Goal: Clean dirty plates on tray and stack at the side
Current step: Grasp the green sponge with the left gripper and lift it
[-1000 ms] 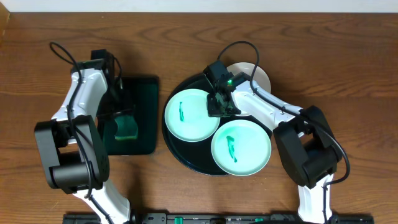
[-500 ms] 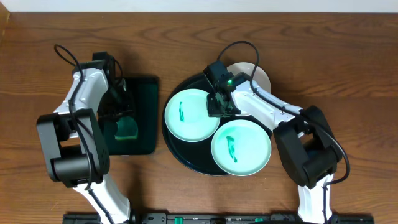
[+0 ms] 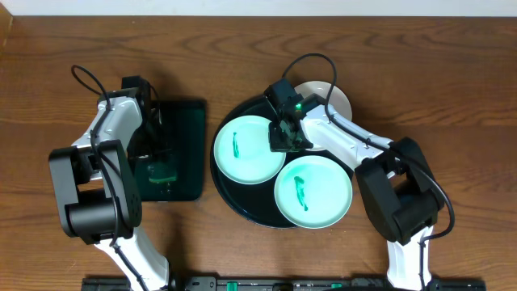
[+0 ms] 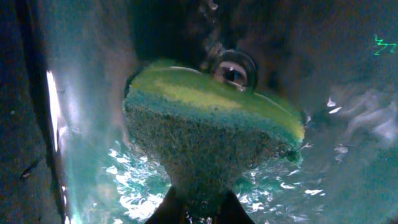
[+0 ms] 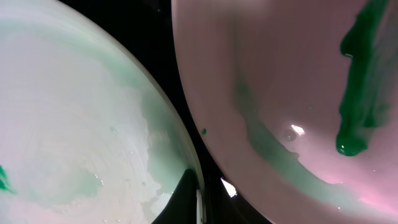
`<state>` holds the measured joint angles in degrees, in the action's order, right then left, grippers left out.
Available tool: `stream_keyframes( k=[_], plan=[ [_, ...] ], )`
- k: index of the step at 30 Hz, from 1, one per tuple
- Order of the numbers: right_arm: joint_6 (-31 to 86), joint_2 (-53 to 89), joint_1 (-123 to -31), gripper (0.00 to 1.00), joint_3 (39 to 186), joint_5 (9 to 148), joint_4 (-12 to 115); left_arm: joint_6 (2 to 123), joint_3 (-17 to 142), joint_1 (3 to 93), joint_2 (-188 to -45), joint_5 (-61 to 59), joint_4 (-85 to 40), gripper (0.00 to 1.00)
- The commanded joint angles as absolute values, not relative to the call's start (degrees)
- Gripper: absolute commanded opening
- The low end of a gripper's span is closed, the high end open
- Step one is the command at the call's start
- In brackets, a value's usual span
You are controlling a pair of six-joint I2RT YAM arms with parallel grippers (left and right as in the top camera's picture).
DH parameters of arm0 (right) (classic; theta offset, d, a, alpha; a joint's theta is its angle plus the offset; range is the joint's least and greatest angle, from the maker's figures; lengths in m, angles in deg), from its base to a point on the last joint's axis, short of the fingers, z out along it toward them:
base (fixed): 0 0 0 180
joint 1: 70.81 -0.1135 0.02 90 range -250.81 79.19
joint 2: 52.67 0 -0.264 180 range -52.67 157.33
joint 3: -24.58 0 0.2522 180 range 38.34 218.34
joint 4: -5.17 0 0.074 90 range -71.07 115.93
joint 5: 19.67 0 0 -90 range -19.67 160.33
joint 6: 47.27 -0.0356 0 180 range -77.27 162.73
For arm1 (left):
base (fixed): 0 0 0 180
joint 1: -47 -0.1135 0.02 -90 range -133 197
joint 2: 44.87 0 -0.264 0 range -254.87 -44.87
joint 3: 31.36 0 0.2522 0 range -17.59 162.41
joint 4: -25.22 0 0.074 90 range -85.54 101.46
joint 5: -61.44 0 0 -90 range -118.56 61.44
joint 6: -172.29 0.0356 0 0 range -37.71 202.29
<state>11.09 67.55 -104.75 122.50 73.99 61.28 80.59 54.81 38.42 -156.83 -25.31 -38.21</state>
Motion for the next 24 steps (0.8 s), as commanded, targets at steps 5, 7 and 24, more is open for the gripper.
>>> stream_keyframes(
  k=[5,7,24],
  plan=[
    [10.2,69.87,-105.42,0.01,122.65,73.2,59.82,77.6,56.45,38.51,-153.64,-24.5,-41.49,0.07],
    [10.2,69.87,-105.42,0.01,122.65,73.23,59.82,77.1,57.91,38.51,-151.17,-24.46,-42.93,0.07],
    [10.63,69.87,-105.34,0.01,122.65,74.49,59.84,73.1,58.81,40.87,-135.63,-24.5,-45.23,0.07]
  ],
)
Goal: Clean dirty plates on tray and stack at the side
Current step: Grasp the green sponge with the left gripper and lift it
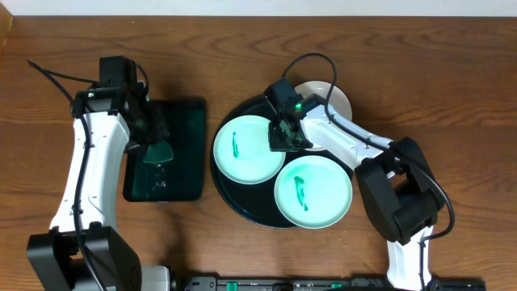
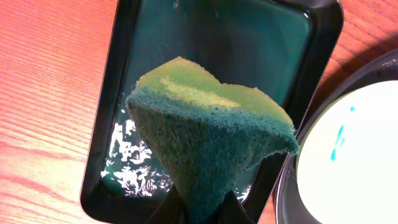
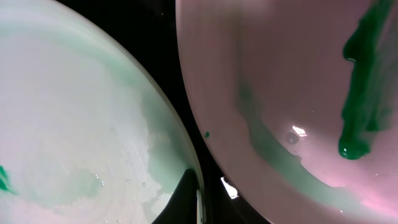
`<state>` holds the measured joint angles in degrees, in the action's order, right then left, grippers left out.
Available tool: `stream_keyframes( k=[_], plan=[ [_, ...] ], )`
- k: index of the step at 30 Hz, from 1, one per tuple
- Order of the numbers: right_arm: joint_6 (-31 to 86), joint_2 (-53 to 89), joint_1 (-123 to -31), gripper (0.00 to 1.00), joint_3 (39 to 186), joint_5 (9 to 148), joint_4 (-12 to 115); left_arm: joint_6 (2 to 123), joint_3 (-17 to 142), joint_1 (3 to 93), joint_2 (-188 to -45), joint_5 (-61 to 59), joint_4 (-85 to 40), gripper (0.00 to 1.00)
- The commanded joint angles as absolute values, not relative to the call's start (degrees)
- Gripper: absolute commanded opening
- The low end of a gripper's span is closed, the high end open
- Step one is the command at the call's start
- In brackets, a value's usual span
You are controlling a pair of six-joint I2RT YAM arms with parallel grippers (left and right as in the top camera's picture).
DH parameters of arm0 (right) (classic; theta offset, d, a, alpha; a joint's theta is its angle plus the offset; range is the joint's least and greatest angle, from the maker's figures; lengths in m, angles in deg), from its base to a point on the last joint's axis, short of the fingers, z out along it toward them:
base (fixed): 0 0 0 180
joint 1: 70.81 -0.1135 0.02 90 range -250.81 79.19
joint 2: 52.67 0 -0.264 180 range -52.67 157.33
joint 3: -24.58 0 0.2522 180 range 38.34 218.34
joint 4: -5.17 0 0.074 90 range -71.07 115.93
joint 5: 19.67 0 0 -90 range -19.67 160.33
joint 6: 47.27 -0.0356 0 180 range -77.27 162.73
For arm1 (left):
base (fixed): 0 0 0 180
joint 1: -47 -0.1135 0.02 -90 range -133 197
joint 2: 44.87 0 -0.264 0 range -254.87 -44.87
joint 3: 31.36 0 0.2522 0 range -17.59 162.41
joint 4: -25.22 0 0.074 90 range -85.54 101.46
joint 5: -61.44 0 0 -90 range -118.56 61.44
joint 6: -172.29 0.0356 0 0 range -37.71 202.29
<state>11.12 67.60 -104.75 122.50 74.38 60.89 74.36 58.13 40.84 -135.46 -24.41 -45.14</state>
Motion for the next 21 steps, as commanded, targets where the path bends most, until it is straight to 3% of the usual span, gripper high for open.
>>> stream_keyframes(
  k=[1,21],
  plan=[
    [10.63,69.87,-105.36,0.01,122.65,74.51,59.86,72.96,58.81,40.87,-135.63,-24.5,-45.23,0.07],
    [10.63,69.87,-105.36,0.01,122.67,74.73,59.86,73.01,58.81,40.87,-135.63,-24.55,-44.35,0.07]
  ],
)
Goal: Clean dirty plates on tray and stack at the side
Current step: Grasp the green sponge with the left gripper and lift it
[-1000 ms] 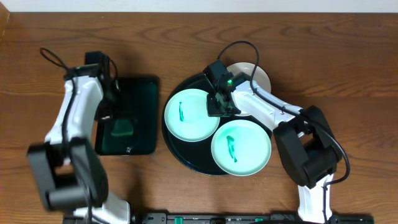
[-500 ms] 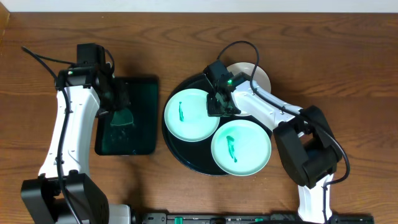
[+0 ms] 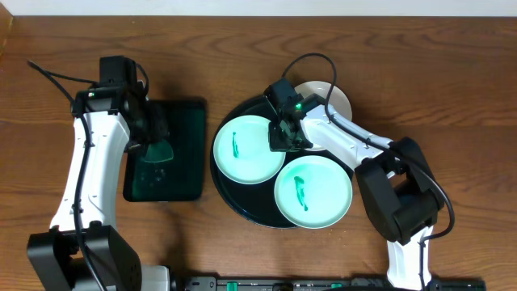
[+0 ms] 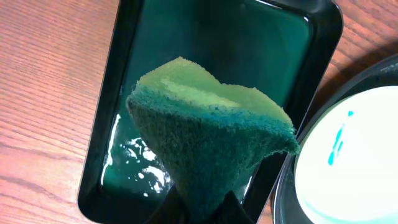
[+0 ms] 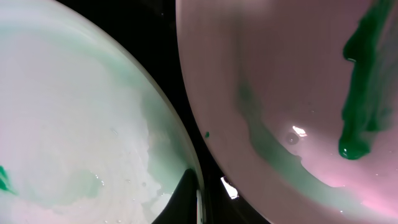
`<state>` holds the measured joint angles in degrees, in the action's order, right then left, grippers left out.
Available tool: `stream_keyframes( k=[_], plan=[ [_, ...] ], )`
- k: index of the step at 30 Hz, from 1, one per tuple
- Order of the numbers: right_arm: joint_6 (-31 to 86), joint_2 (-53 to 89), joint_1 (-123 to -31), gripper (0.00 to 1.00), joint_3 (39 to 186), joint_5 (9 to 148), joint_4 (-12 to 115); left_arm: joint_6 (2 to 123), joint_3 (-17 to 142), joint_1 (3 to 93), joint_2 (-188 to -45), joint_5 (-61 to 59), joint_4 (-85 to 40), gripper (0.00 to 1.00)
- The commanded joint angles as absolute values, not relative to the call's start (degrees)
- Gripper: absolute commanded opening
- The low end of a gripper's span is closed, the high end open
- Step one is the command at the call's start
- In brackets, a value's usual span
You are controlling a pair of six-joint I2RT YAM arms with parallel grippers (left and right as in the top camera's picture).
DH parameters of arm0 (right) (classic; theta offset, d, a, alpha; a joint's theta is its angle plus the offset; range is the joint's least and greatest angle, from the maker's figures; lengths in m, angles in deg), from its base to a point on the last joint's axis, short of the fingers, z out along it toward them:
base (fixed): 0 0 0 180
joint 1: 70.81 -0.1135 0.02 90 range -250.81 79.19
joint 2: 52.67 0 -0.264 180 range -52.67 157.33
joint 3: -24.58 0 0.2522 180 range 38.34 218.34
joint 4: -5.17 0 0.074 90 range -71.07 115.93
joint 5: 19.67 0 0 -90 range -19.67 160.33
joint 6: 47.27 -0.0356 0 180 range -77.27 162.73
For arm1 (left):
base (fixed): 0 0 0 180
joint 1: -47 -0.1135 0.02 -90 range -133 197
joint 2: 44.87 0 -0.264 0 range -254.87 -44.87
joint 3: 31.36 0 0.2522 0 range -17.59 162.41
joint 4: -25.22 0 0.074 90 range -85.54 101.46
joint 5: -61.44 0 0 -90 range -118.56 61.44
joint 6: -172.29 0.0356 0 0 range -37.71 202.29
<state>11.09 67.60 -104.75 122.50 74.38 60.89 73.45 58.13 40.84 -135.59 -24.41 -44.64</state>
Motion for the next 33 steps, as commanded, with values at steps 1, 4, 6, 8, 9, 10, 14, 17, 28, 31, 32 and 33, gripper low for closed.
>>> stream_keyframes(
  k=[1,4,6,8,9,10,14,17,28,31,32,33],
  plan=[
    [10.63,69.87,-105.36,0.01,122.67,74.71,59.86,73.05,58.81,40.87,-135.63,-24.55,-44.29,0.07],
    [10.63,69.87,-105.36,0.01,122.65,74.73,59.86,73.64,58.81,40.87,-135.63,-24.52,-43.94,0.07],
    [10.63,69.87,-105.36,0.01,122.65,74.73,59.86,73.88,58.81,40.87,-135.63,-24.52,-43.66,0.07],
    [10.63,69.87,-105.36,0.01,122.65,74.73,59.86,73.88,58.81,40.87,-135.63,-24.52,-43.48,0.07],
    [10.63,69.87,-105.36,0.01,122.65,74.73,59.86,74.17,58.81,40.89,-135.63,-24.48,-43.35,0.07],
    [10.63,69.87,-105.36,0.01,122.67,74.73,59.86,74.67,58.81,40.93,-135.63,-24.48,-43.24,0.07],
    [10.63,69.87,-105.36,0.01,122.65,74.73,59.82,78.3,58.81,40.98,-135.63,-21.29,-42.13,0.07],
    [10.63,69.87,-105.36,0.01,122.65,74.73,59.82,82.34,58.81,40.98,-135.63,-16.9,-40.18,0.08],
    [10.63,69.87,-105.36,0.01,122.65,74.73,59.66,83.94,58.81,40.06,-135.63,-10.78,-32.36,0.07],
    [10.63,69.87,-105.36,0.01,122.65,74.91,59.42,83.98,58.81,40.08,-135.63,-10.1,-32.33,0.07],
    [10.63,69.87,-105.36,0.01,122.65,74.93,59.42,83.96,58.78,40.08,-135.63,-9.33,-32.33,0.07],
    [10.63,69.87,-105.36,0.01,122.65,74.93,59.42,83.94,58.72,40.12,-135.63,-7.76,-32.33,0.07]
  ],
)
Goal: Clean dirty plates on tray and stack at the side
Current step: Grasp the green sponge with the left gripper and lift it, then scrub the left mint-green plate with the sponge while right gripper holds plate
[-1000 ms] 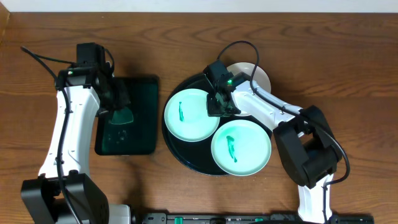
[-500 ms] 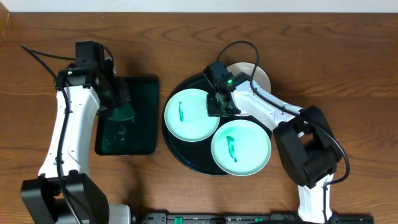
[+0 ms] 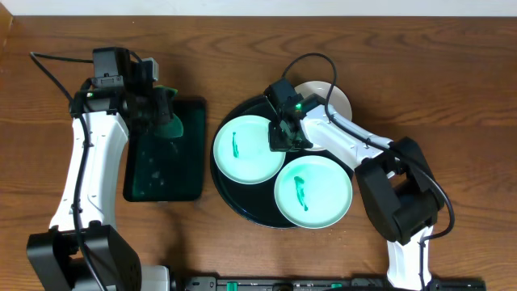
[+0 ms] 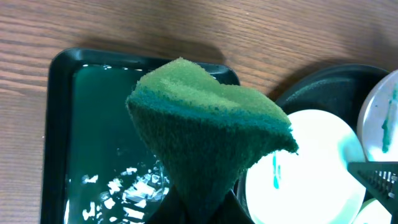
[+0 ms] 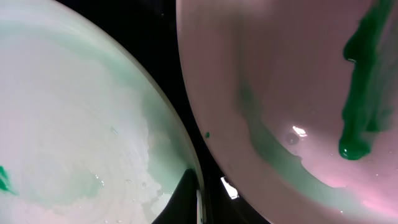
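Observation:
A round black tray holds two pale green plates smeared with green: a left plate and a near-right plate. My right gripper is shut on the left plate's right rim. In the right wrist view its fingertips pinch that rim, beside the smeared near-right plate. My left gripper is shut on a wet green and yellow sponge. It holds the sponge above the far right corner of the black basin, close to the left plate.
The rectangular basin of green water lies left of the round tray. A white plate sits on the wood behind the tray's far right, partly under my right arm. The wooden tabletop surrounds everything.
My left gripper has moved with the sponge from over the basin's middle to its far right corner, nearer the round tray. The right gripper has not moved.
The sponge was first down in the basin's green water, pinched in my left gripper. Then it was held clear above the basin, and stayed there. Now it is at the basin's far right corner. My right gripper stayed shut on the left plate's rim throughout.

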`<state>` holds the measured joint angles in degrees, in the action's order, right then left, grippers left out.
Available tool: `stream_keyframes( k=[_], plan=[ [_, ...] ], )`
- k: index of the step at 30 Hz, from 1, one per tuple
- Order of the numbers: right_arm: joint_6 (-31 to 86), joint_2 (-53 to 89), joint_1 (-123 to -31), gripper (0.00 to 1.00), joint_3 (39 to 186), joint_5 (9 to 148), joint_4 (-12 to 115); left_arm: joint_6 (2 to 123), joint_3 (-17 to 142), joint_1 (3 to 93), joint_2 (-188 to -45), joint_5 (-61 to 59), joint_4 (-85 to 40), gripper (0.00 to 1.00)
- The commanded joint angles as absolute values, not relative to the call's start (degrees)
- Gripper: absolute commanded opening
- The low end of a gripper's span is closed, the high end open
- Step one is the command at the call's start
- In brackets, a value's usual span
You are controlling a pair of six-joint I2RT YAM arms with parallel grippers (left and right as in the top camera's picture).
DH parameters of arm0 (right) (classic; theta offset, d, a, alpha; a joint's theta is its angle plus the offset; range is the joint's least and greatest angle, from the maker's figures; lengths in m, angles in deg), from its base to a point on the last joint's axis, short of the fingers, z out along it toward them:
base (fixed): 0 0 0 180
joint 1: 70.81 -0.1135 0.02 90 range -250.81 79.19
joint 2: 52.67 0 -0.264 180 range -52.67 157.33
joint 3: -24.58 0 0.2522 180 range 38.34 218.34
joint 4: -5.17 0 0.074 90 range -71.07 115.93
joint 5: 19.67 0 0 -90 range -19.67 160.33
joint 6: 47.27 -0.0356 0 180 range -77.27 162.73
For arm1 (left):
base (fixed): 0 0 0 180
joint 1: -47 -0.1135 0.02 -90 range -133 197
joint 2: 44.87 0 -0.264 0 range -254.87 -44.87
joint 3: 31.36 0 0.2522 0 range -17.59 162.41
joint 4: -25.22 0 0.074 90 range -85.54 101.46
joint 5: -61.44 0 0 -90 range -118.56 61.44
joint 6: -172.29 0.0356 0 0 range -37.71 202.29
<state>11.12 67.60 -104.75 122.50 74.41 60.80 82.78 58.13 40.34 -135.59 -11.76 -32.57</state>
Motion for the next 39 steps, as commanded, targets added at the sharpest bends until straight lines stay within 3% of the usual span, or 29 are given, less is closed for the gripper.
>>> stream_keyframes(
  k=[1,7,17,29,33,37,39],
  plan=[
    [10.63,69.87,-105.36,0.01,122.67,75.0,59.42,83.92,58.65,40.23,-135.63,-6.03,-32.33,0.07],
    [10.63,69.87,-105.29,0.01,122.65,75.96,59.42,75.43,57.17,45.17,-136.96,-4.18,-31.68,0.07],
    [10.68,69.87,-101.23,0.01,121.56,84.07,60.43,62.04,56.62,59.16,-147.54,-16.33,-30.34,0.07],
    [10.66,69.87,-100.48,0.01,119.74,85.84,58.11,60.51,56.62,65.81,-158.91,-16.22,-28.05,0.07],
    [10.66,69.87,-100.48,0.01,119.74,85.84,58.13,62.82,56.62,66.68,-160.68,-10.47,-30.06,0.07],
    [10.66,69.87,-100.48,0.01,119.74,85.84,58.11,70.63,56.69,65.78,-160.37,8.06,-30.3,0.07],
    [10.66,69.87,-100.48,0.01,119.74,85.84,58.09,71.37,56.69,65.59,-160.37,9.77,-30.65,0.07]
  ],
)
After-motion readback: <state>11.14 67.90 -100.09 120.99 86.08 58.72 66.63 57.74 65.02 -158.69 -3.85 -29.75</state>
